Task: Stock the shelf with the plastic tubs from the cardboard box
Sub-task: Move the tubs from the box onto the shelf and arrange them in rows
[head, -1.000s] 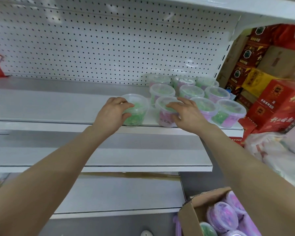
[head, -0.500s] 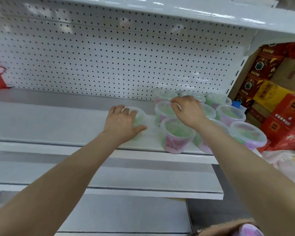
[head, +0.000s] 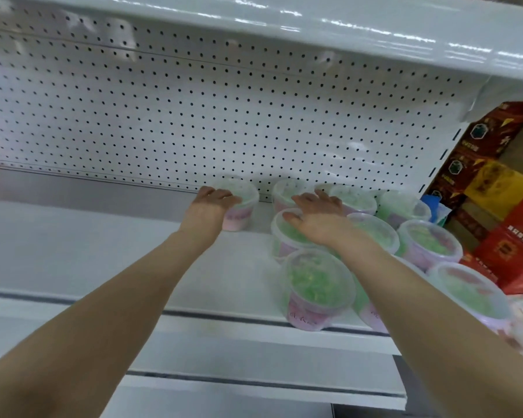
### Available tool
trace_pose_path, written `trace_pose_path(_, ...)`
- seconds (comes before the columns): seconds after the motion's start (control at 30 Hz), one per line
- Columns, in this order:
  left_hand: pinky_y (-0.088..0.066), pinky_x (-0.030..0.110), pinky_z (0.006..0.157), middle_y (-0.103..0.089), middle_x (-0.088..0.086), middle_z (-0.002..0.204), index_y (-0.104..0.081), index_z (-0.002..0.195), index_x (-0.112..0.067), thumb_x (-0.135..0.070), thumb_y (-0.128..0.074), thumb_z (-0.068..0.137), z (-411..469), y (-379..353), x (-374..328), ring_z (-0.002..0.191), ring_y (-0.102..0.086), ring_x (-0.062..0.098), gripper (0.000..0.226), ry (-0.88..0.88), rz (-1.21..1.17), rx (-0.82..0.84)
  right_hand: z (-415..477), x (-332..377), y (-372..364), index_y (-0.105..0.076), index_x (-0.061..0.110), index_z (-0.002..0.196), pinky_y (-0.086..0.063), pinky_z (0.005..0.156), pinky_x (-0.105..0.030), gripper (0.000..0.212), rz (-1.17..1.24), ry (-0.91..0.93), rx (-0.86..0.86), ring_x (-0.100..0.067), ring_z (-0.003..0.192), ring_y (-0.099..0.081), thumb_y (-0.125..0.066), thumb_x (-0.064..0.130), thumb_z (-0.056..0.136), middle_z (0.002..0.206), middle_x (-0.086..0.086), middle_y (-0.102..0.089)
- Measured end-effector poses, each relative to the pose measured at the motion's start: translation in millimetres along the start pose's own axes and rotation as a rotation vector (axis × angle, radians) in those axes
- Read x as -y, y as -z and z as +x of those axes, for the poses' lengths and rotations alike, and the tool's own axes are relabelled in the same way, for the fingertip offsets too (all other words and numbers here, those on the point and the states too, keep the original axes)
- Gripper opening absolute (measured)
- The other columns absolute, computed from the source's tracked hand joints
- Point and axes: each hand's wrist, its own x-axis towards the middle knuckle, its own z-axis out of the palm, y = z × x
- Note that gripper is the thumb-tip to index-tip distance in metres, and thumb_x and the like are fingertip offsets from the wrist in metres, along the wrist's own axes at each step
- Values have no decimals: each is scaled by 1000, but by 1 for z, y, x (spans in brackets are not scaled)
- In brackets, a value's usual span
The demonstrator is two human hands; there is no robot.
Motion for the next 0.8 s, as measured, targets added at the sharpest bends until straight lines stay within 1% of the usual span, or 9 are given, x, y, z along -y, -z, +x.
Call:
trace_pose_path(0.03,-54,39,75,-70,13,102,-71,103,-9,20,-61,52,5,-4,0,90,-60,41,59,11,-50,-17,2,0,-2,-34,28,144,-16,114,-48,60,-4,1,16,-25,147,-13,-28,59,94,153,2,-34)
trace_pose_path(0.1,-48,42,90,-64,15,116,-67,112,-7,12,-61,67,13,-9,-2,109,-56,40,49,59,-148,-16,3,-1,-4,-33,28,145,-15,115,-48,62,4,3,36,-25,147,-12,-27,62,93,153,3,-34)
trace_pose_path(0.13,-43,41,97,-60,13,122,-63,117,-8,5,-61,75,17,-11,-4,118,-51,37,45,82,-173,1,4,-1,-5,-33,28,145,-14,115,-48,62,11,5,36,-25,147,-12,-26,62,93,153,3,-34)
trace_pose_path(0.2,-37,35,99,-55,8,128,-59,122,-11,-6,-60,84,25,-13,-6,126,-44,30,38,141,-207,40,4,-2,-5,-33,28,145,-14,115,-48,63,15,13,24,-25,147,-12,-27,63,93,153,2,-33)
trace_pose_path(0.33,-36,32,94,-54,8,127,-59,119,-12,-7,-56,88,34,-15,-8,123,-45,27,31,195,-246,54,3,-2,-7,-31,26,146,-14,115,-47,64,9,30,11,-24,147,-14,-28,62,94,154,1,-32)
trace_pose_path(0.47,-31,32,104,-50,5,134,-55,125,-14,-13,-55,91,37,-11,-11,133,-35,25,34,217,-208,113,4,-2,-8,-31,26,146,-14,114,-46,64,1,27,9,-24,147,-15,-27,62,94,154,1,-33)
trace_pose_path(0.57,-26,34,111,-43,3,143,-44,137,-16,-21,-52,95,33,-2,-15,139,-27,24,43,171,-133,187,1,-1,-6,-34,25,145,-17,114,-46,59,12,25,-15,-24,146,-18,-26,58,96,152,0,-36)
trace_pose_path(0.67,-36,39,105,-47,8,140,-45,137,-12,-23,-54,93,17,11,-24,134,-35,26,46,89,-109,117,-14,0,0,-37,22,143,-21,112,-43,56,20,50,-127,-24,142,-26,-28,53,98,147,-3,-41)
trace_pose_path(0.8,-46,45,94,-59,13,124,-56,124,-9,-23,-57,90,-9,42,-40,119,-48,35,37,-82,-86,54,-51,0,10,-38,18,144,-28,109,-43,58,-10,110,-241,-27,136,-35,-31,51,98,142,-8,-47)
